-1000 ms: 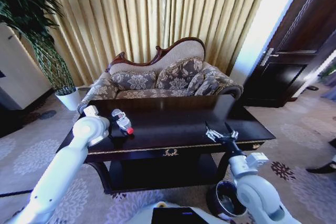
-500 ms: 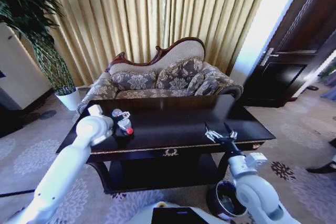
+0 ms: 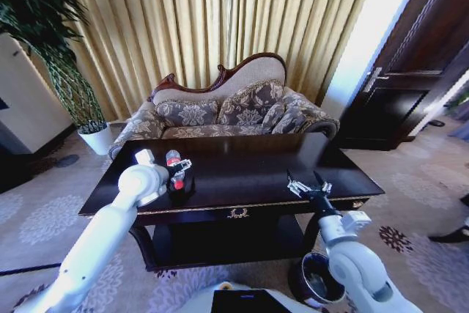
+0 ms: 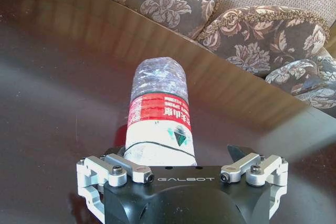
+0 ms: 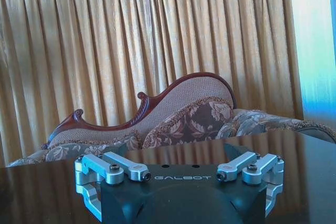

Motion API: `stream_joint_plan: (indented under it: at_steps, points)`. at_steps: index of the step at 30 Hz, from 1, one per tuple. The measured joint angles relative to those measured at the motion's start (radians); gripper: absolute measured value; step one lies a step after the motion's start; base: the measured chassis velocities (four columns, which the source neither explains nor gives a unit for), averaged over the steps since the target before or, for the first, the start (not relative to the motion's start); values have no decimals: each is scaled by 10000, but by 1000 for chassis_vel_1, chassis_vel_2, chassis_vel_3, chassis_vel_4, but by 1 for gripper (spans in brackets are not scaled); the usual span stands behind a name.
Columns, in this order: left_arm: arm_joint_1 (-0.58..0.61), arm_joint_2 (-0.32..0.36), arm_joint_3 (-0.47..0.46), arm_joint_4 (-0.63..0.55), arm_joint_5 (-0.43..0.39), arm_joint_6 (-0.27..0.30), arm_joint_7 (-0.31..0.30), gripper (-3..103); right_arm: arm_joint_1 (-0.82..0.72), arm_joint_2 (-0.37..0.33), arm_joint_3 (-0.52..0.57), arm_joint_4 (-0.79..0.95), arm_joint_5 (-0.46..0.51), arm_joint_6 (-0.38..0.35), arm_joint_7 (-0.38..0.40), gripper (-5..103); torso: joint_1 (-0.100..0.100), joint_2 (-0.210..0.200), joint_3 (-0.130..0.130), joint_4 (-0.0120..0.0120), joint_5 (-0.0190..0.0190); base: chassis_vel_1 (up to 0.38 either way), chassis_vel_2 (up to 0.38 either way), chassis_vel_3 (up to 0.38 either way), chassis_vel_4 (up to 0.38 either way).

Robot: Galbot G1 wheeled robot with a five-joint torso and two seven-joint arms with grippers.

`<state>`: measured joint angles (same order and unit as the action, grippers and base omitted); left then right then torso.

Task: Move to the front of the table and place the trash on the table into the trash bin.

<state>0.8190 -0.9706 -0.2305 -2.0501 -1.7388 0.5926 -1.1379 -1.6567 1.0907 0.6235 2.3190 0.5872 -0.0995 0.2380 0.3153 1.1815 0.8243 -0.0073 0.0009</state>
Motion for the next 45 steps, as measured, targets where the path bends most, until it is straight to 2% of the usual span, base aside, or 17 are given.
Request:
stream_joint_plan:
  at_steps: [3, 4, 6, 8, 12, 16, 18, 21, 27, 29, 32, 45]
  points:
    - [-10, -27, 28, 49, 6, 0, 3, 100, 86, -25, 1, -73, 52, 7, 3, 100, -1, 1, -1, 0, -1, 0, 0, 0, 0]
    - [-11, -35, 52, 67, 22, 0, 3, 103, 118, -29, -13, -111, 65, 20, 4, 100, -1, 1, -2, 0, 0, 0, 0, 0, 0]
    - [-12, -43, 87, 87, 66, 0, 3, 101, 150, -32, -48, -167, 68, 43, 4, 100, -1, 2, -3, 1, 1, 0, 0, 0, 0]
    - [-13, -69, 125, 125, 119, 3, 2, 94, 211, -35, -111, -265, 68, 88, 5, 100, -2, 3, -2, 3, 0, 0, 0, 0, 0]
    - [-6, -92, 138, 154, 142, 8, 3, 88, 291, -44, -193, -370, 68, 133, 5, 100, -2, 3, 0, 1, -2, 0, 0, 0, 0]
    - [57, -87, 136, 157, 151, 11, 5, 74, 373, -116, -248, -377, 81, 154, 5, 100, -2, 2, 1, 2, -2, 0, 0, 0, 0]
    - [65, -87, 136, 161, 151, 11, 5, 74, 389, -132, -253, -384, 96, 154, 5, 100, -2, 1, 1, 2, -3, 0, 0, 0, 0]
    - [85, -93, 136, 165, 151, 12, 23, 57, 454, -172, -258, -455, 143, 155, 6, 100, 0, -1, 3, -1, -9, 0, 0, 0, 0]
    - [86, -54, 143, 166, 149, 18, 81, 47, 508, -179, -324, -531, 148, 157, 10, 100, 3, -6, 6, -2, -10, 0, 0, 0, 0]
    - [82, -18, 144, 166, 147, 36, 127, 41, 521, -171, -367, -557, 147, 157, 11, 100, 4, -6, 7, -4, -14, 0, 0, 0, 0]
    - [67, 23, 146, 166, 142, 51, 153, 37, 533, -164, -389, -572, 146, 157, 12, 100, 4, -6, 7, -5, -16, 0, 0, 0, 0]
    - [101, 211, 153, -59, 454, 97, 365, 37, 549, -113, -490, -655, 137, 157, 13, 100, 7, -11, 11, -4, -18, 0, 0, 0, 0]
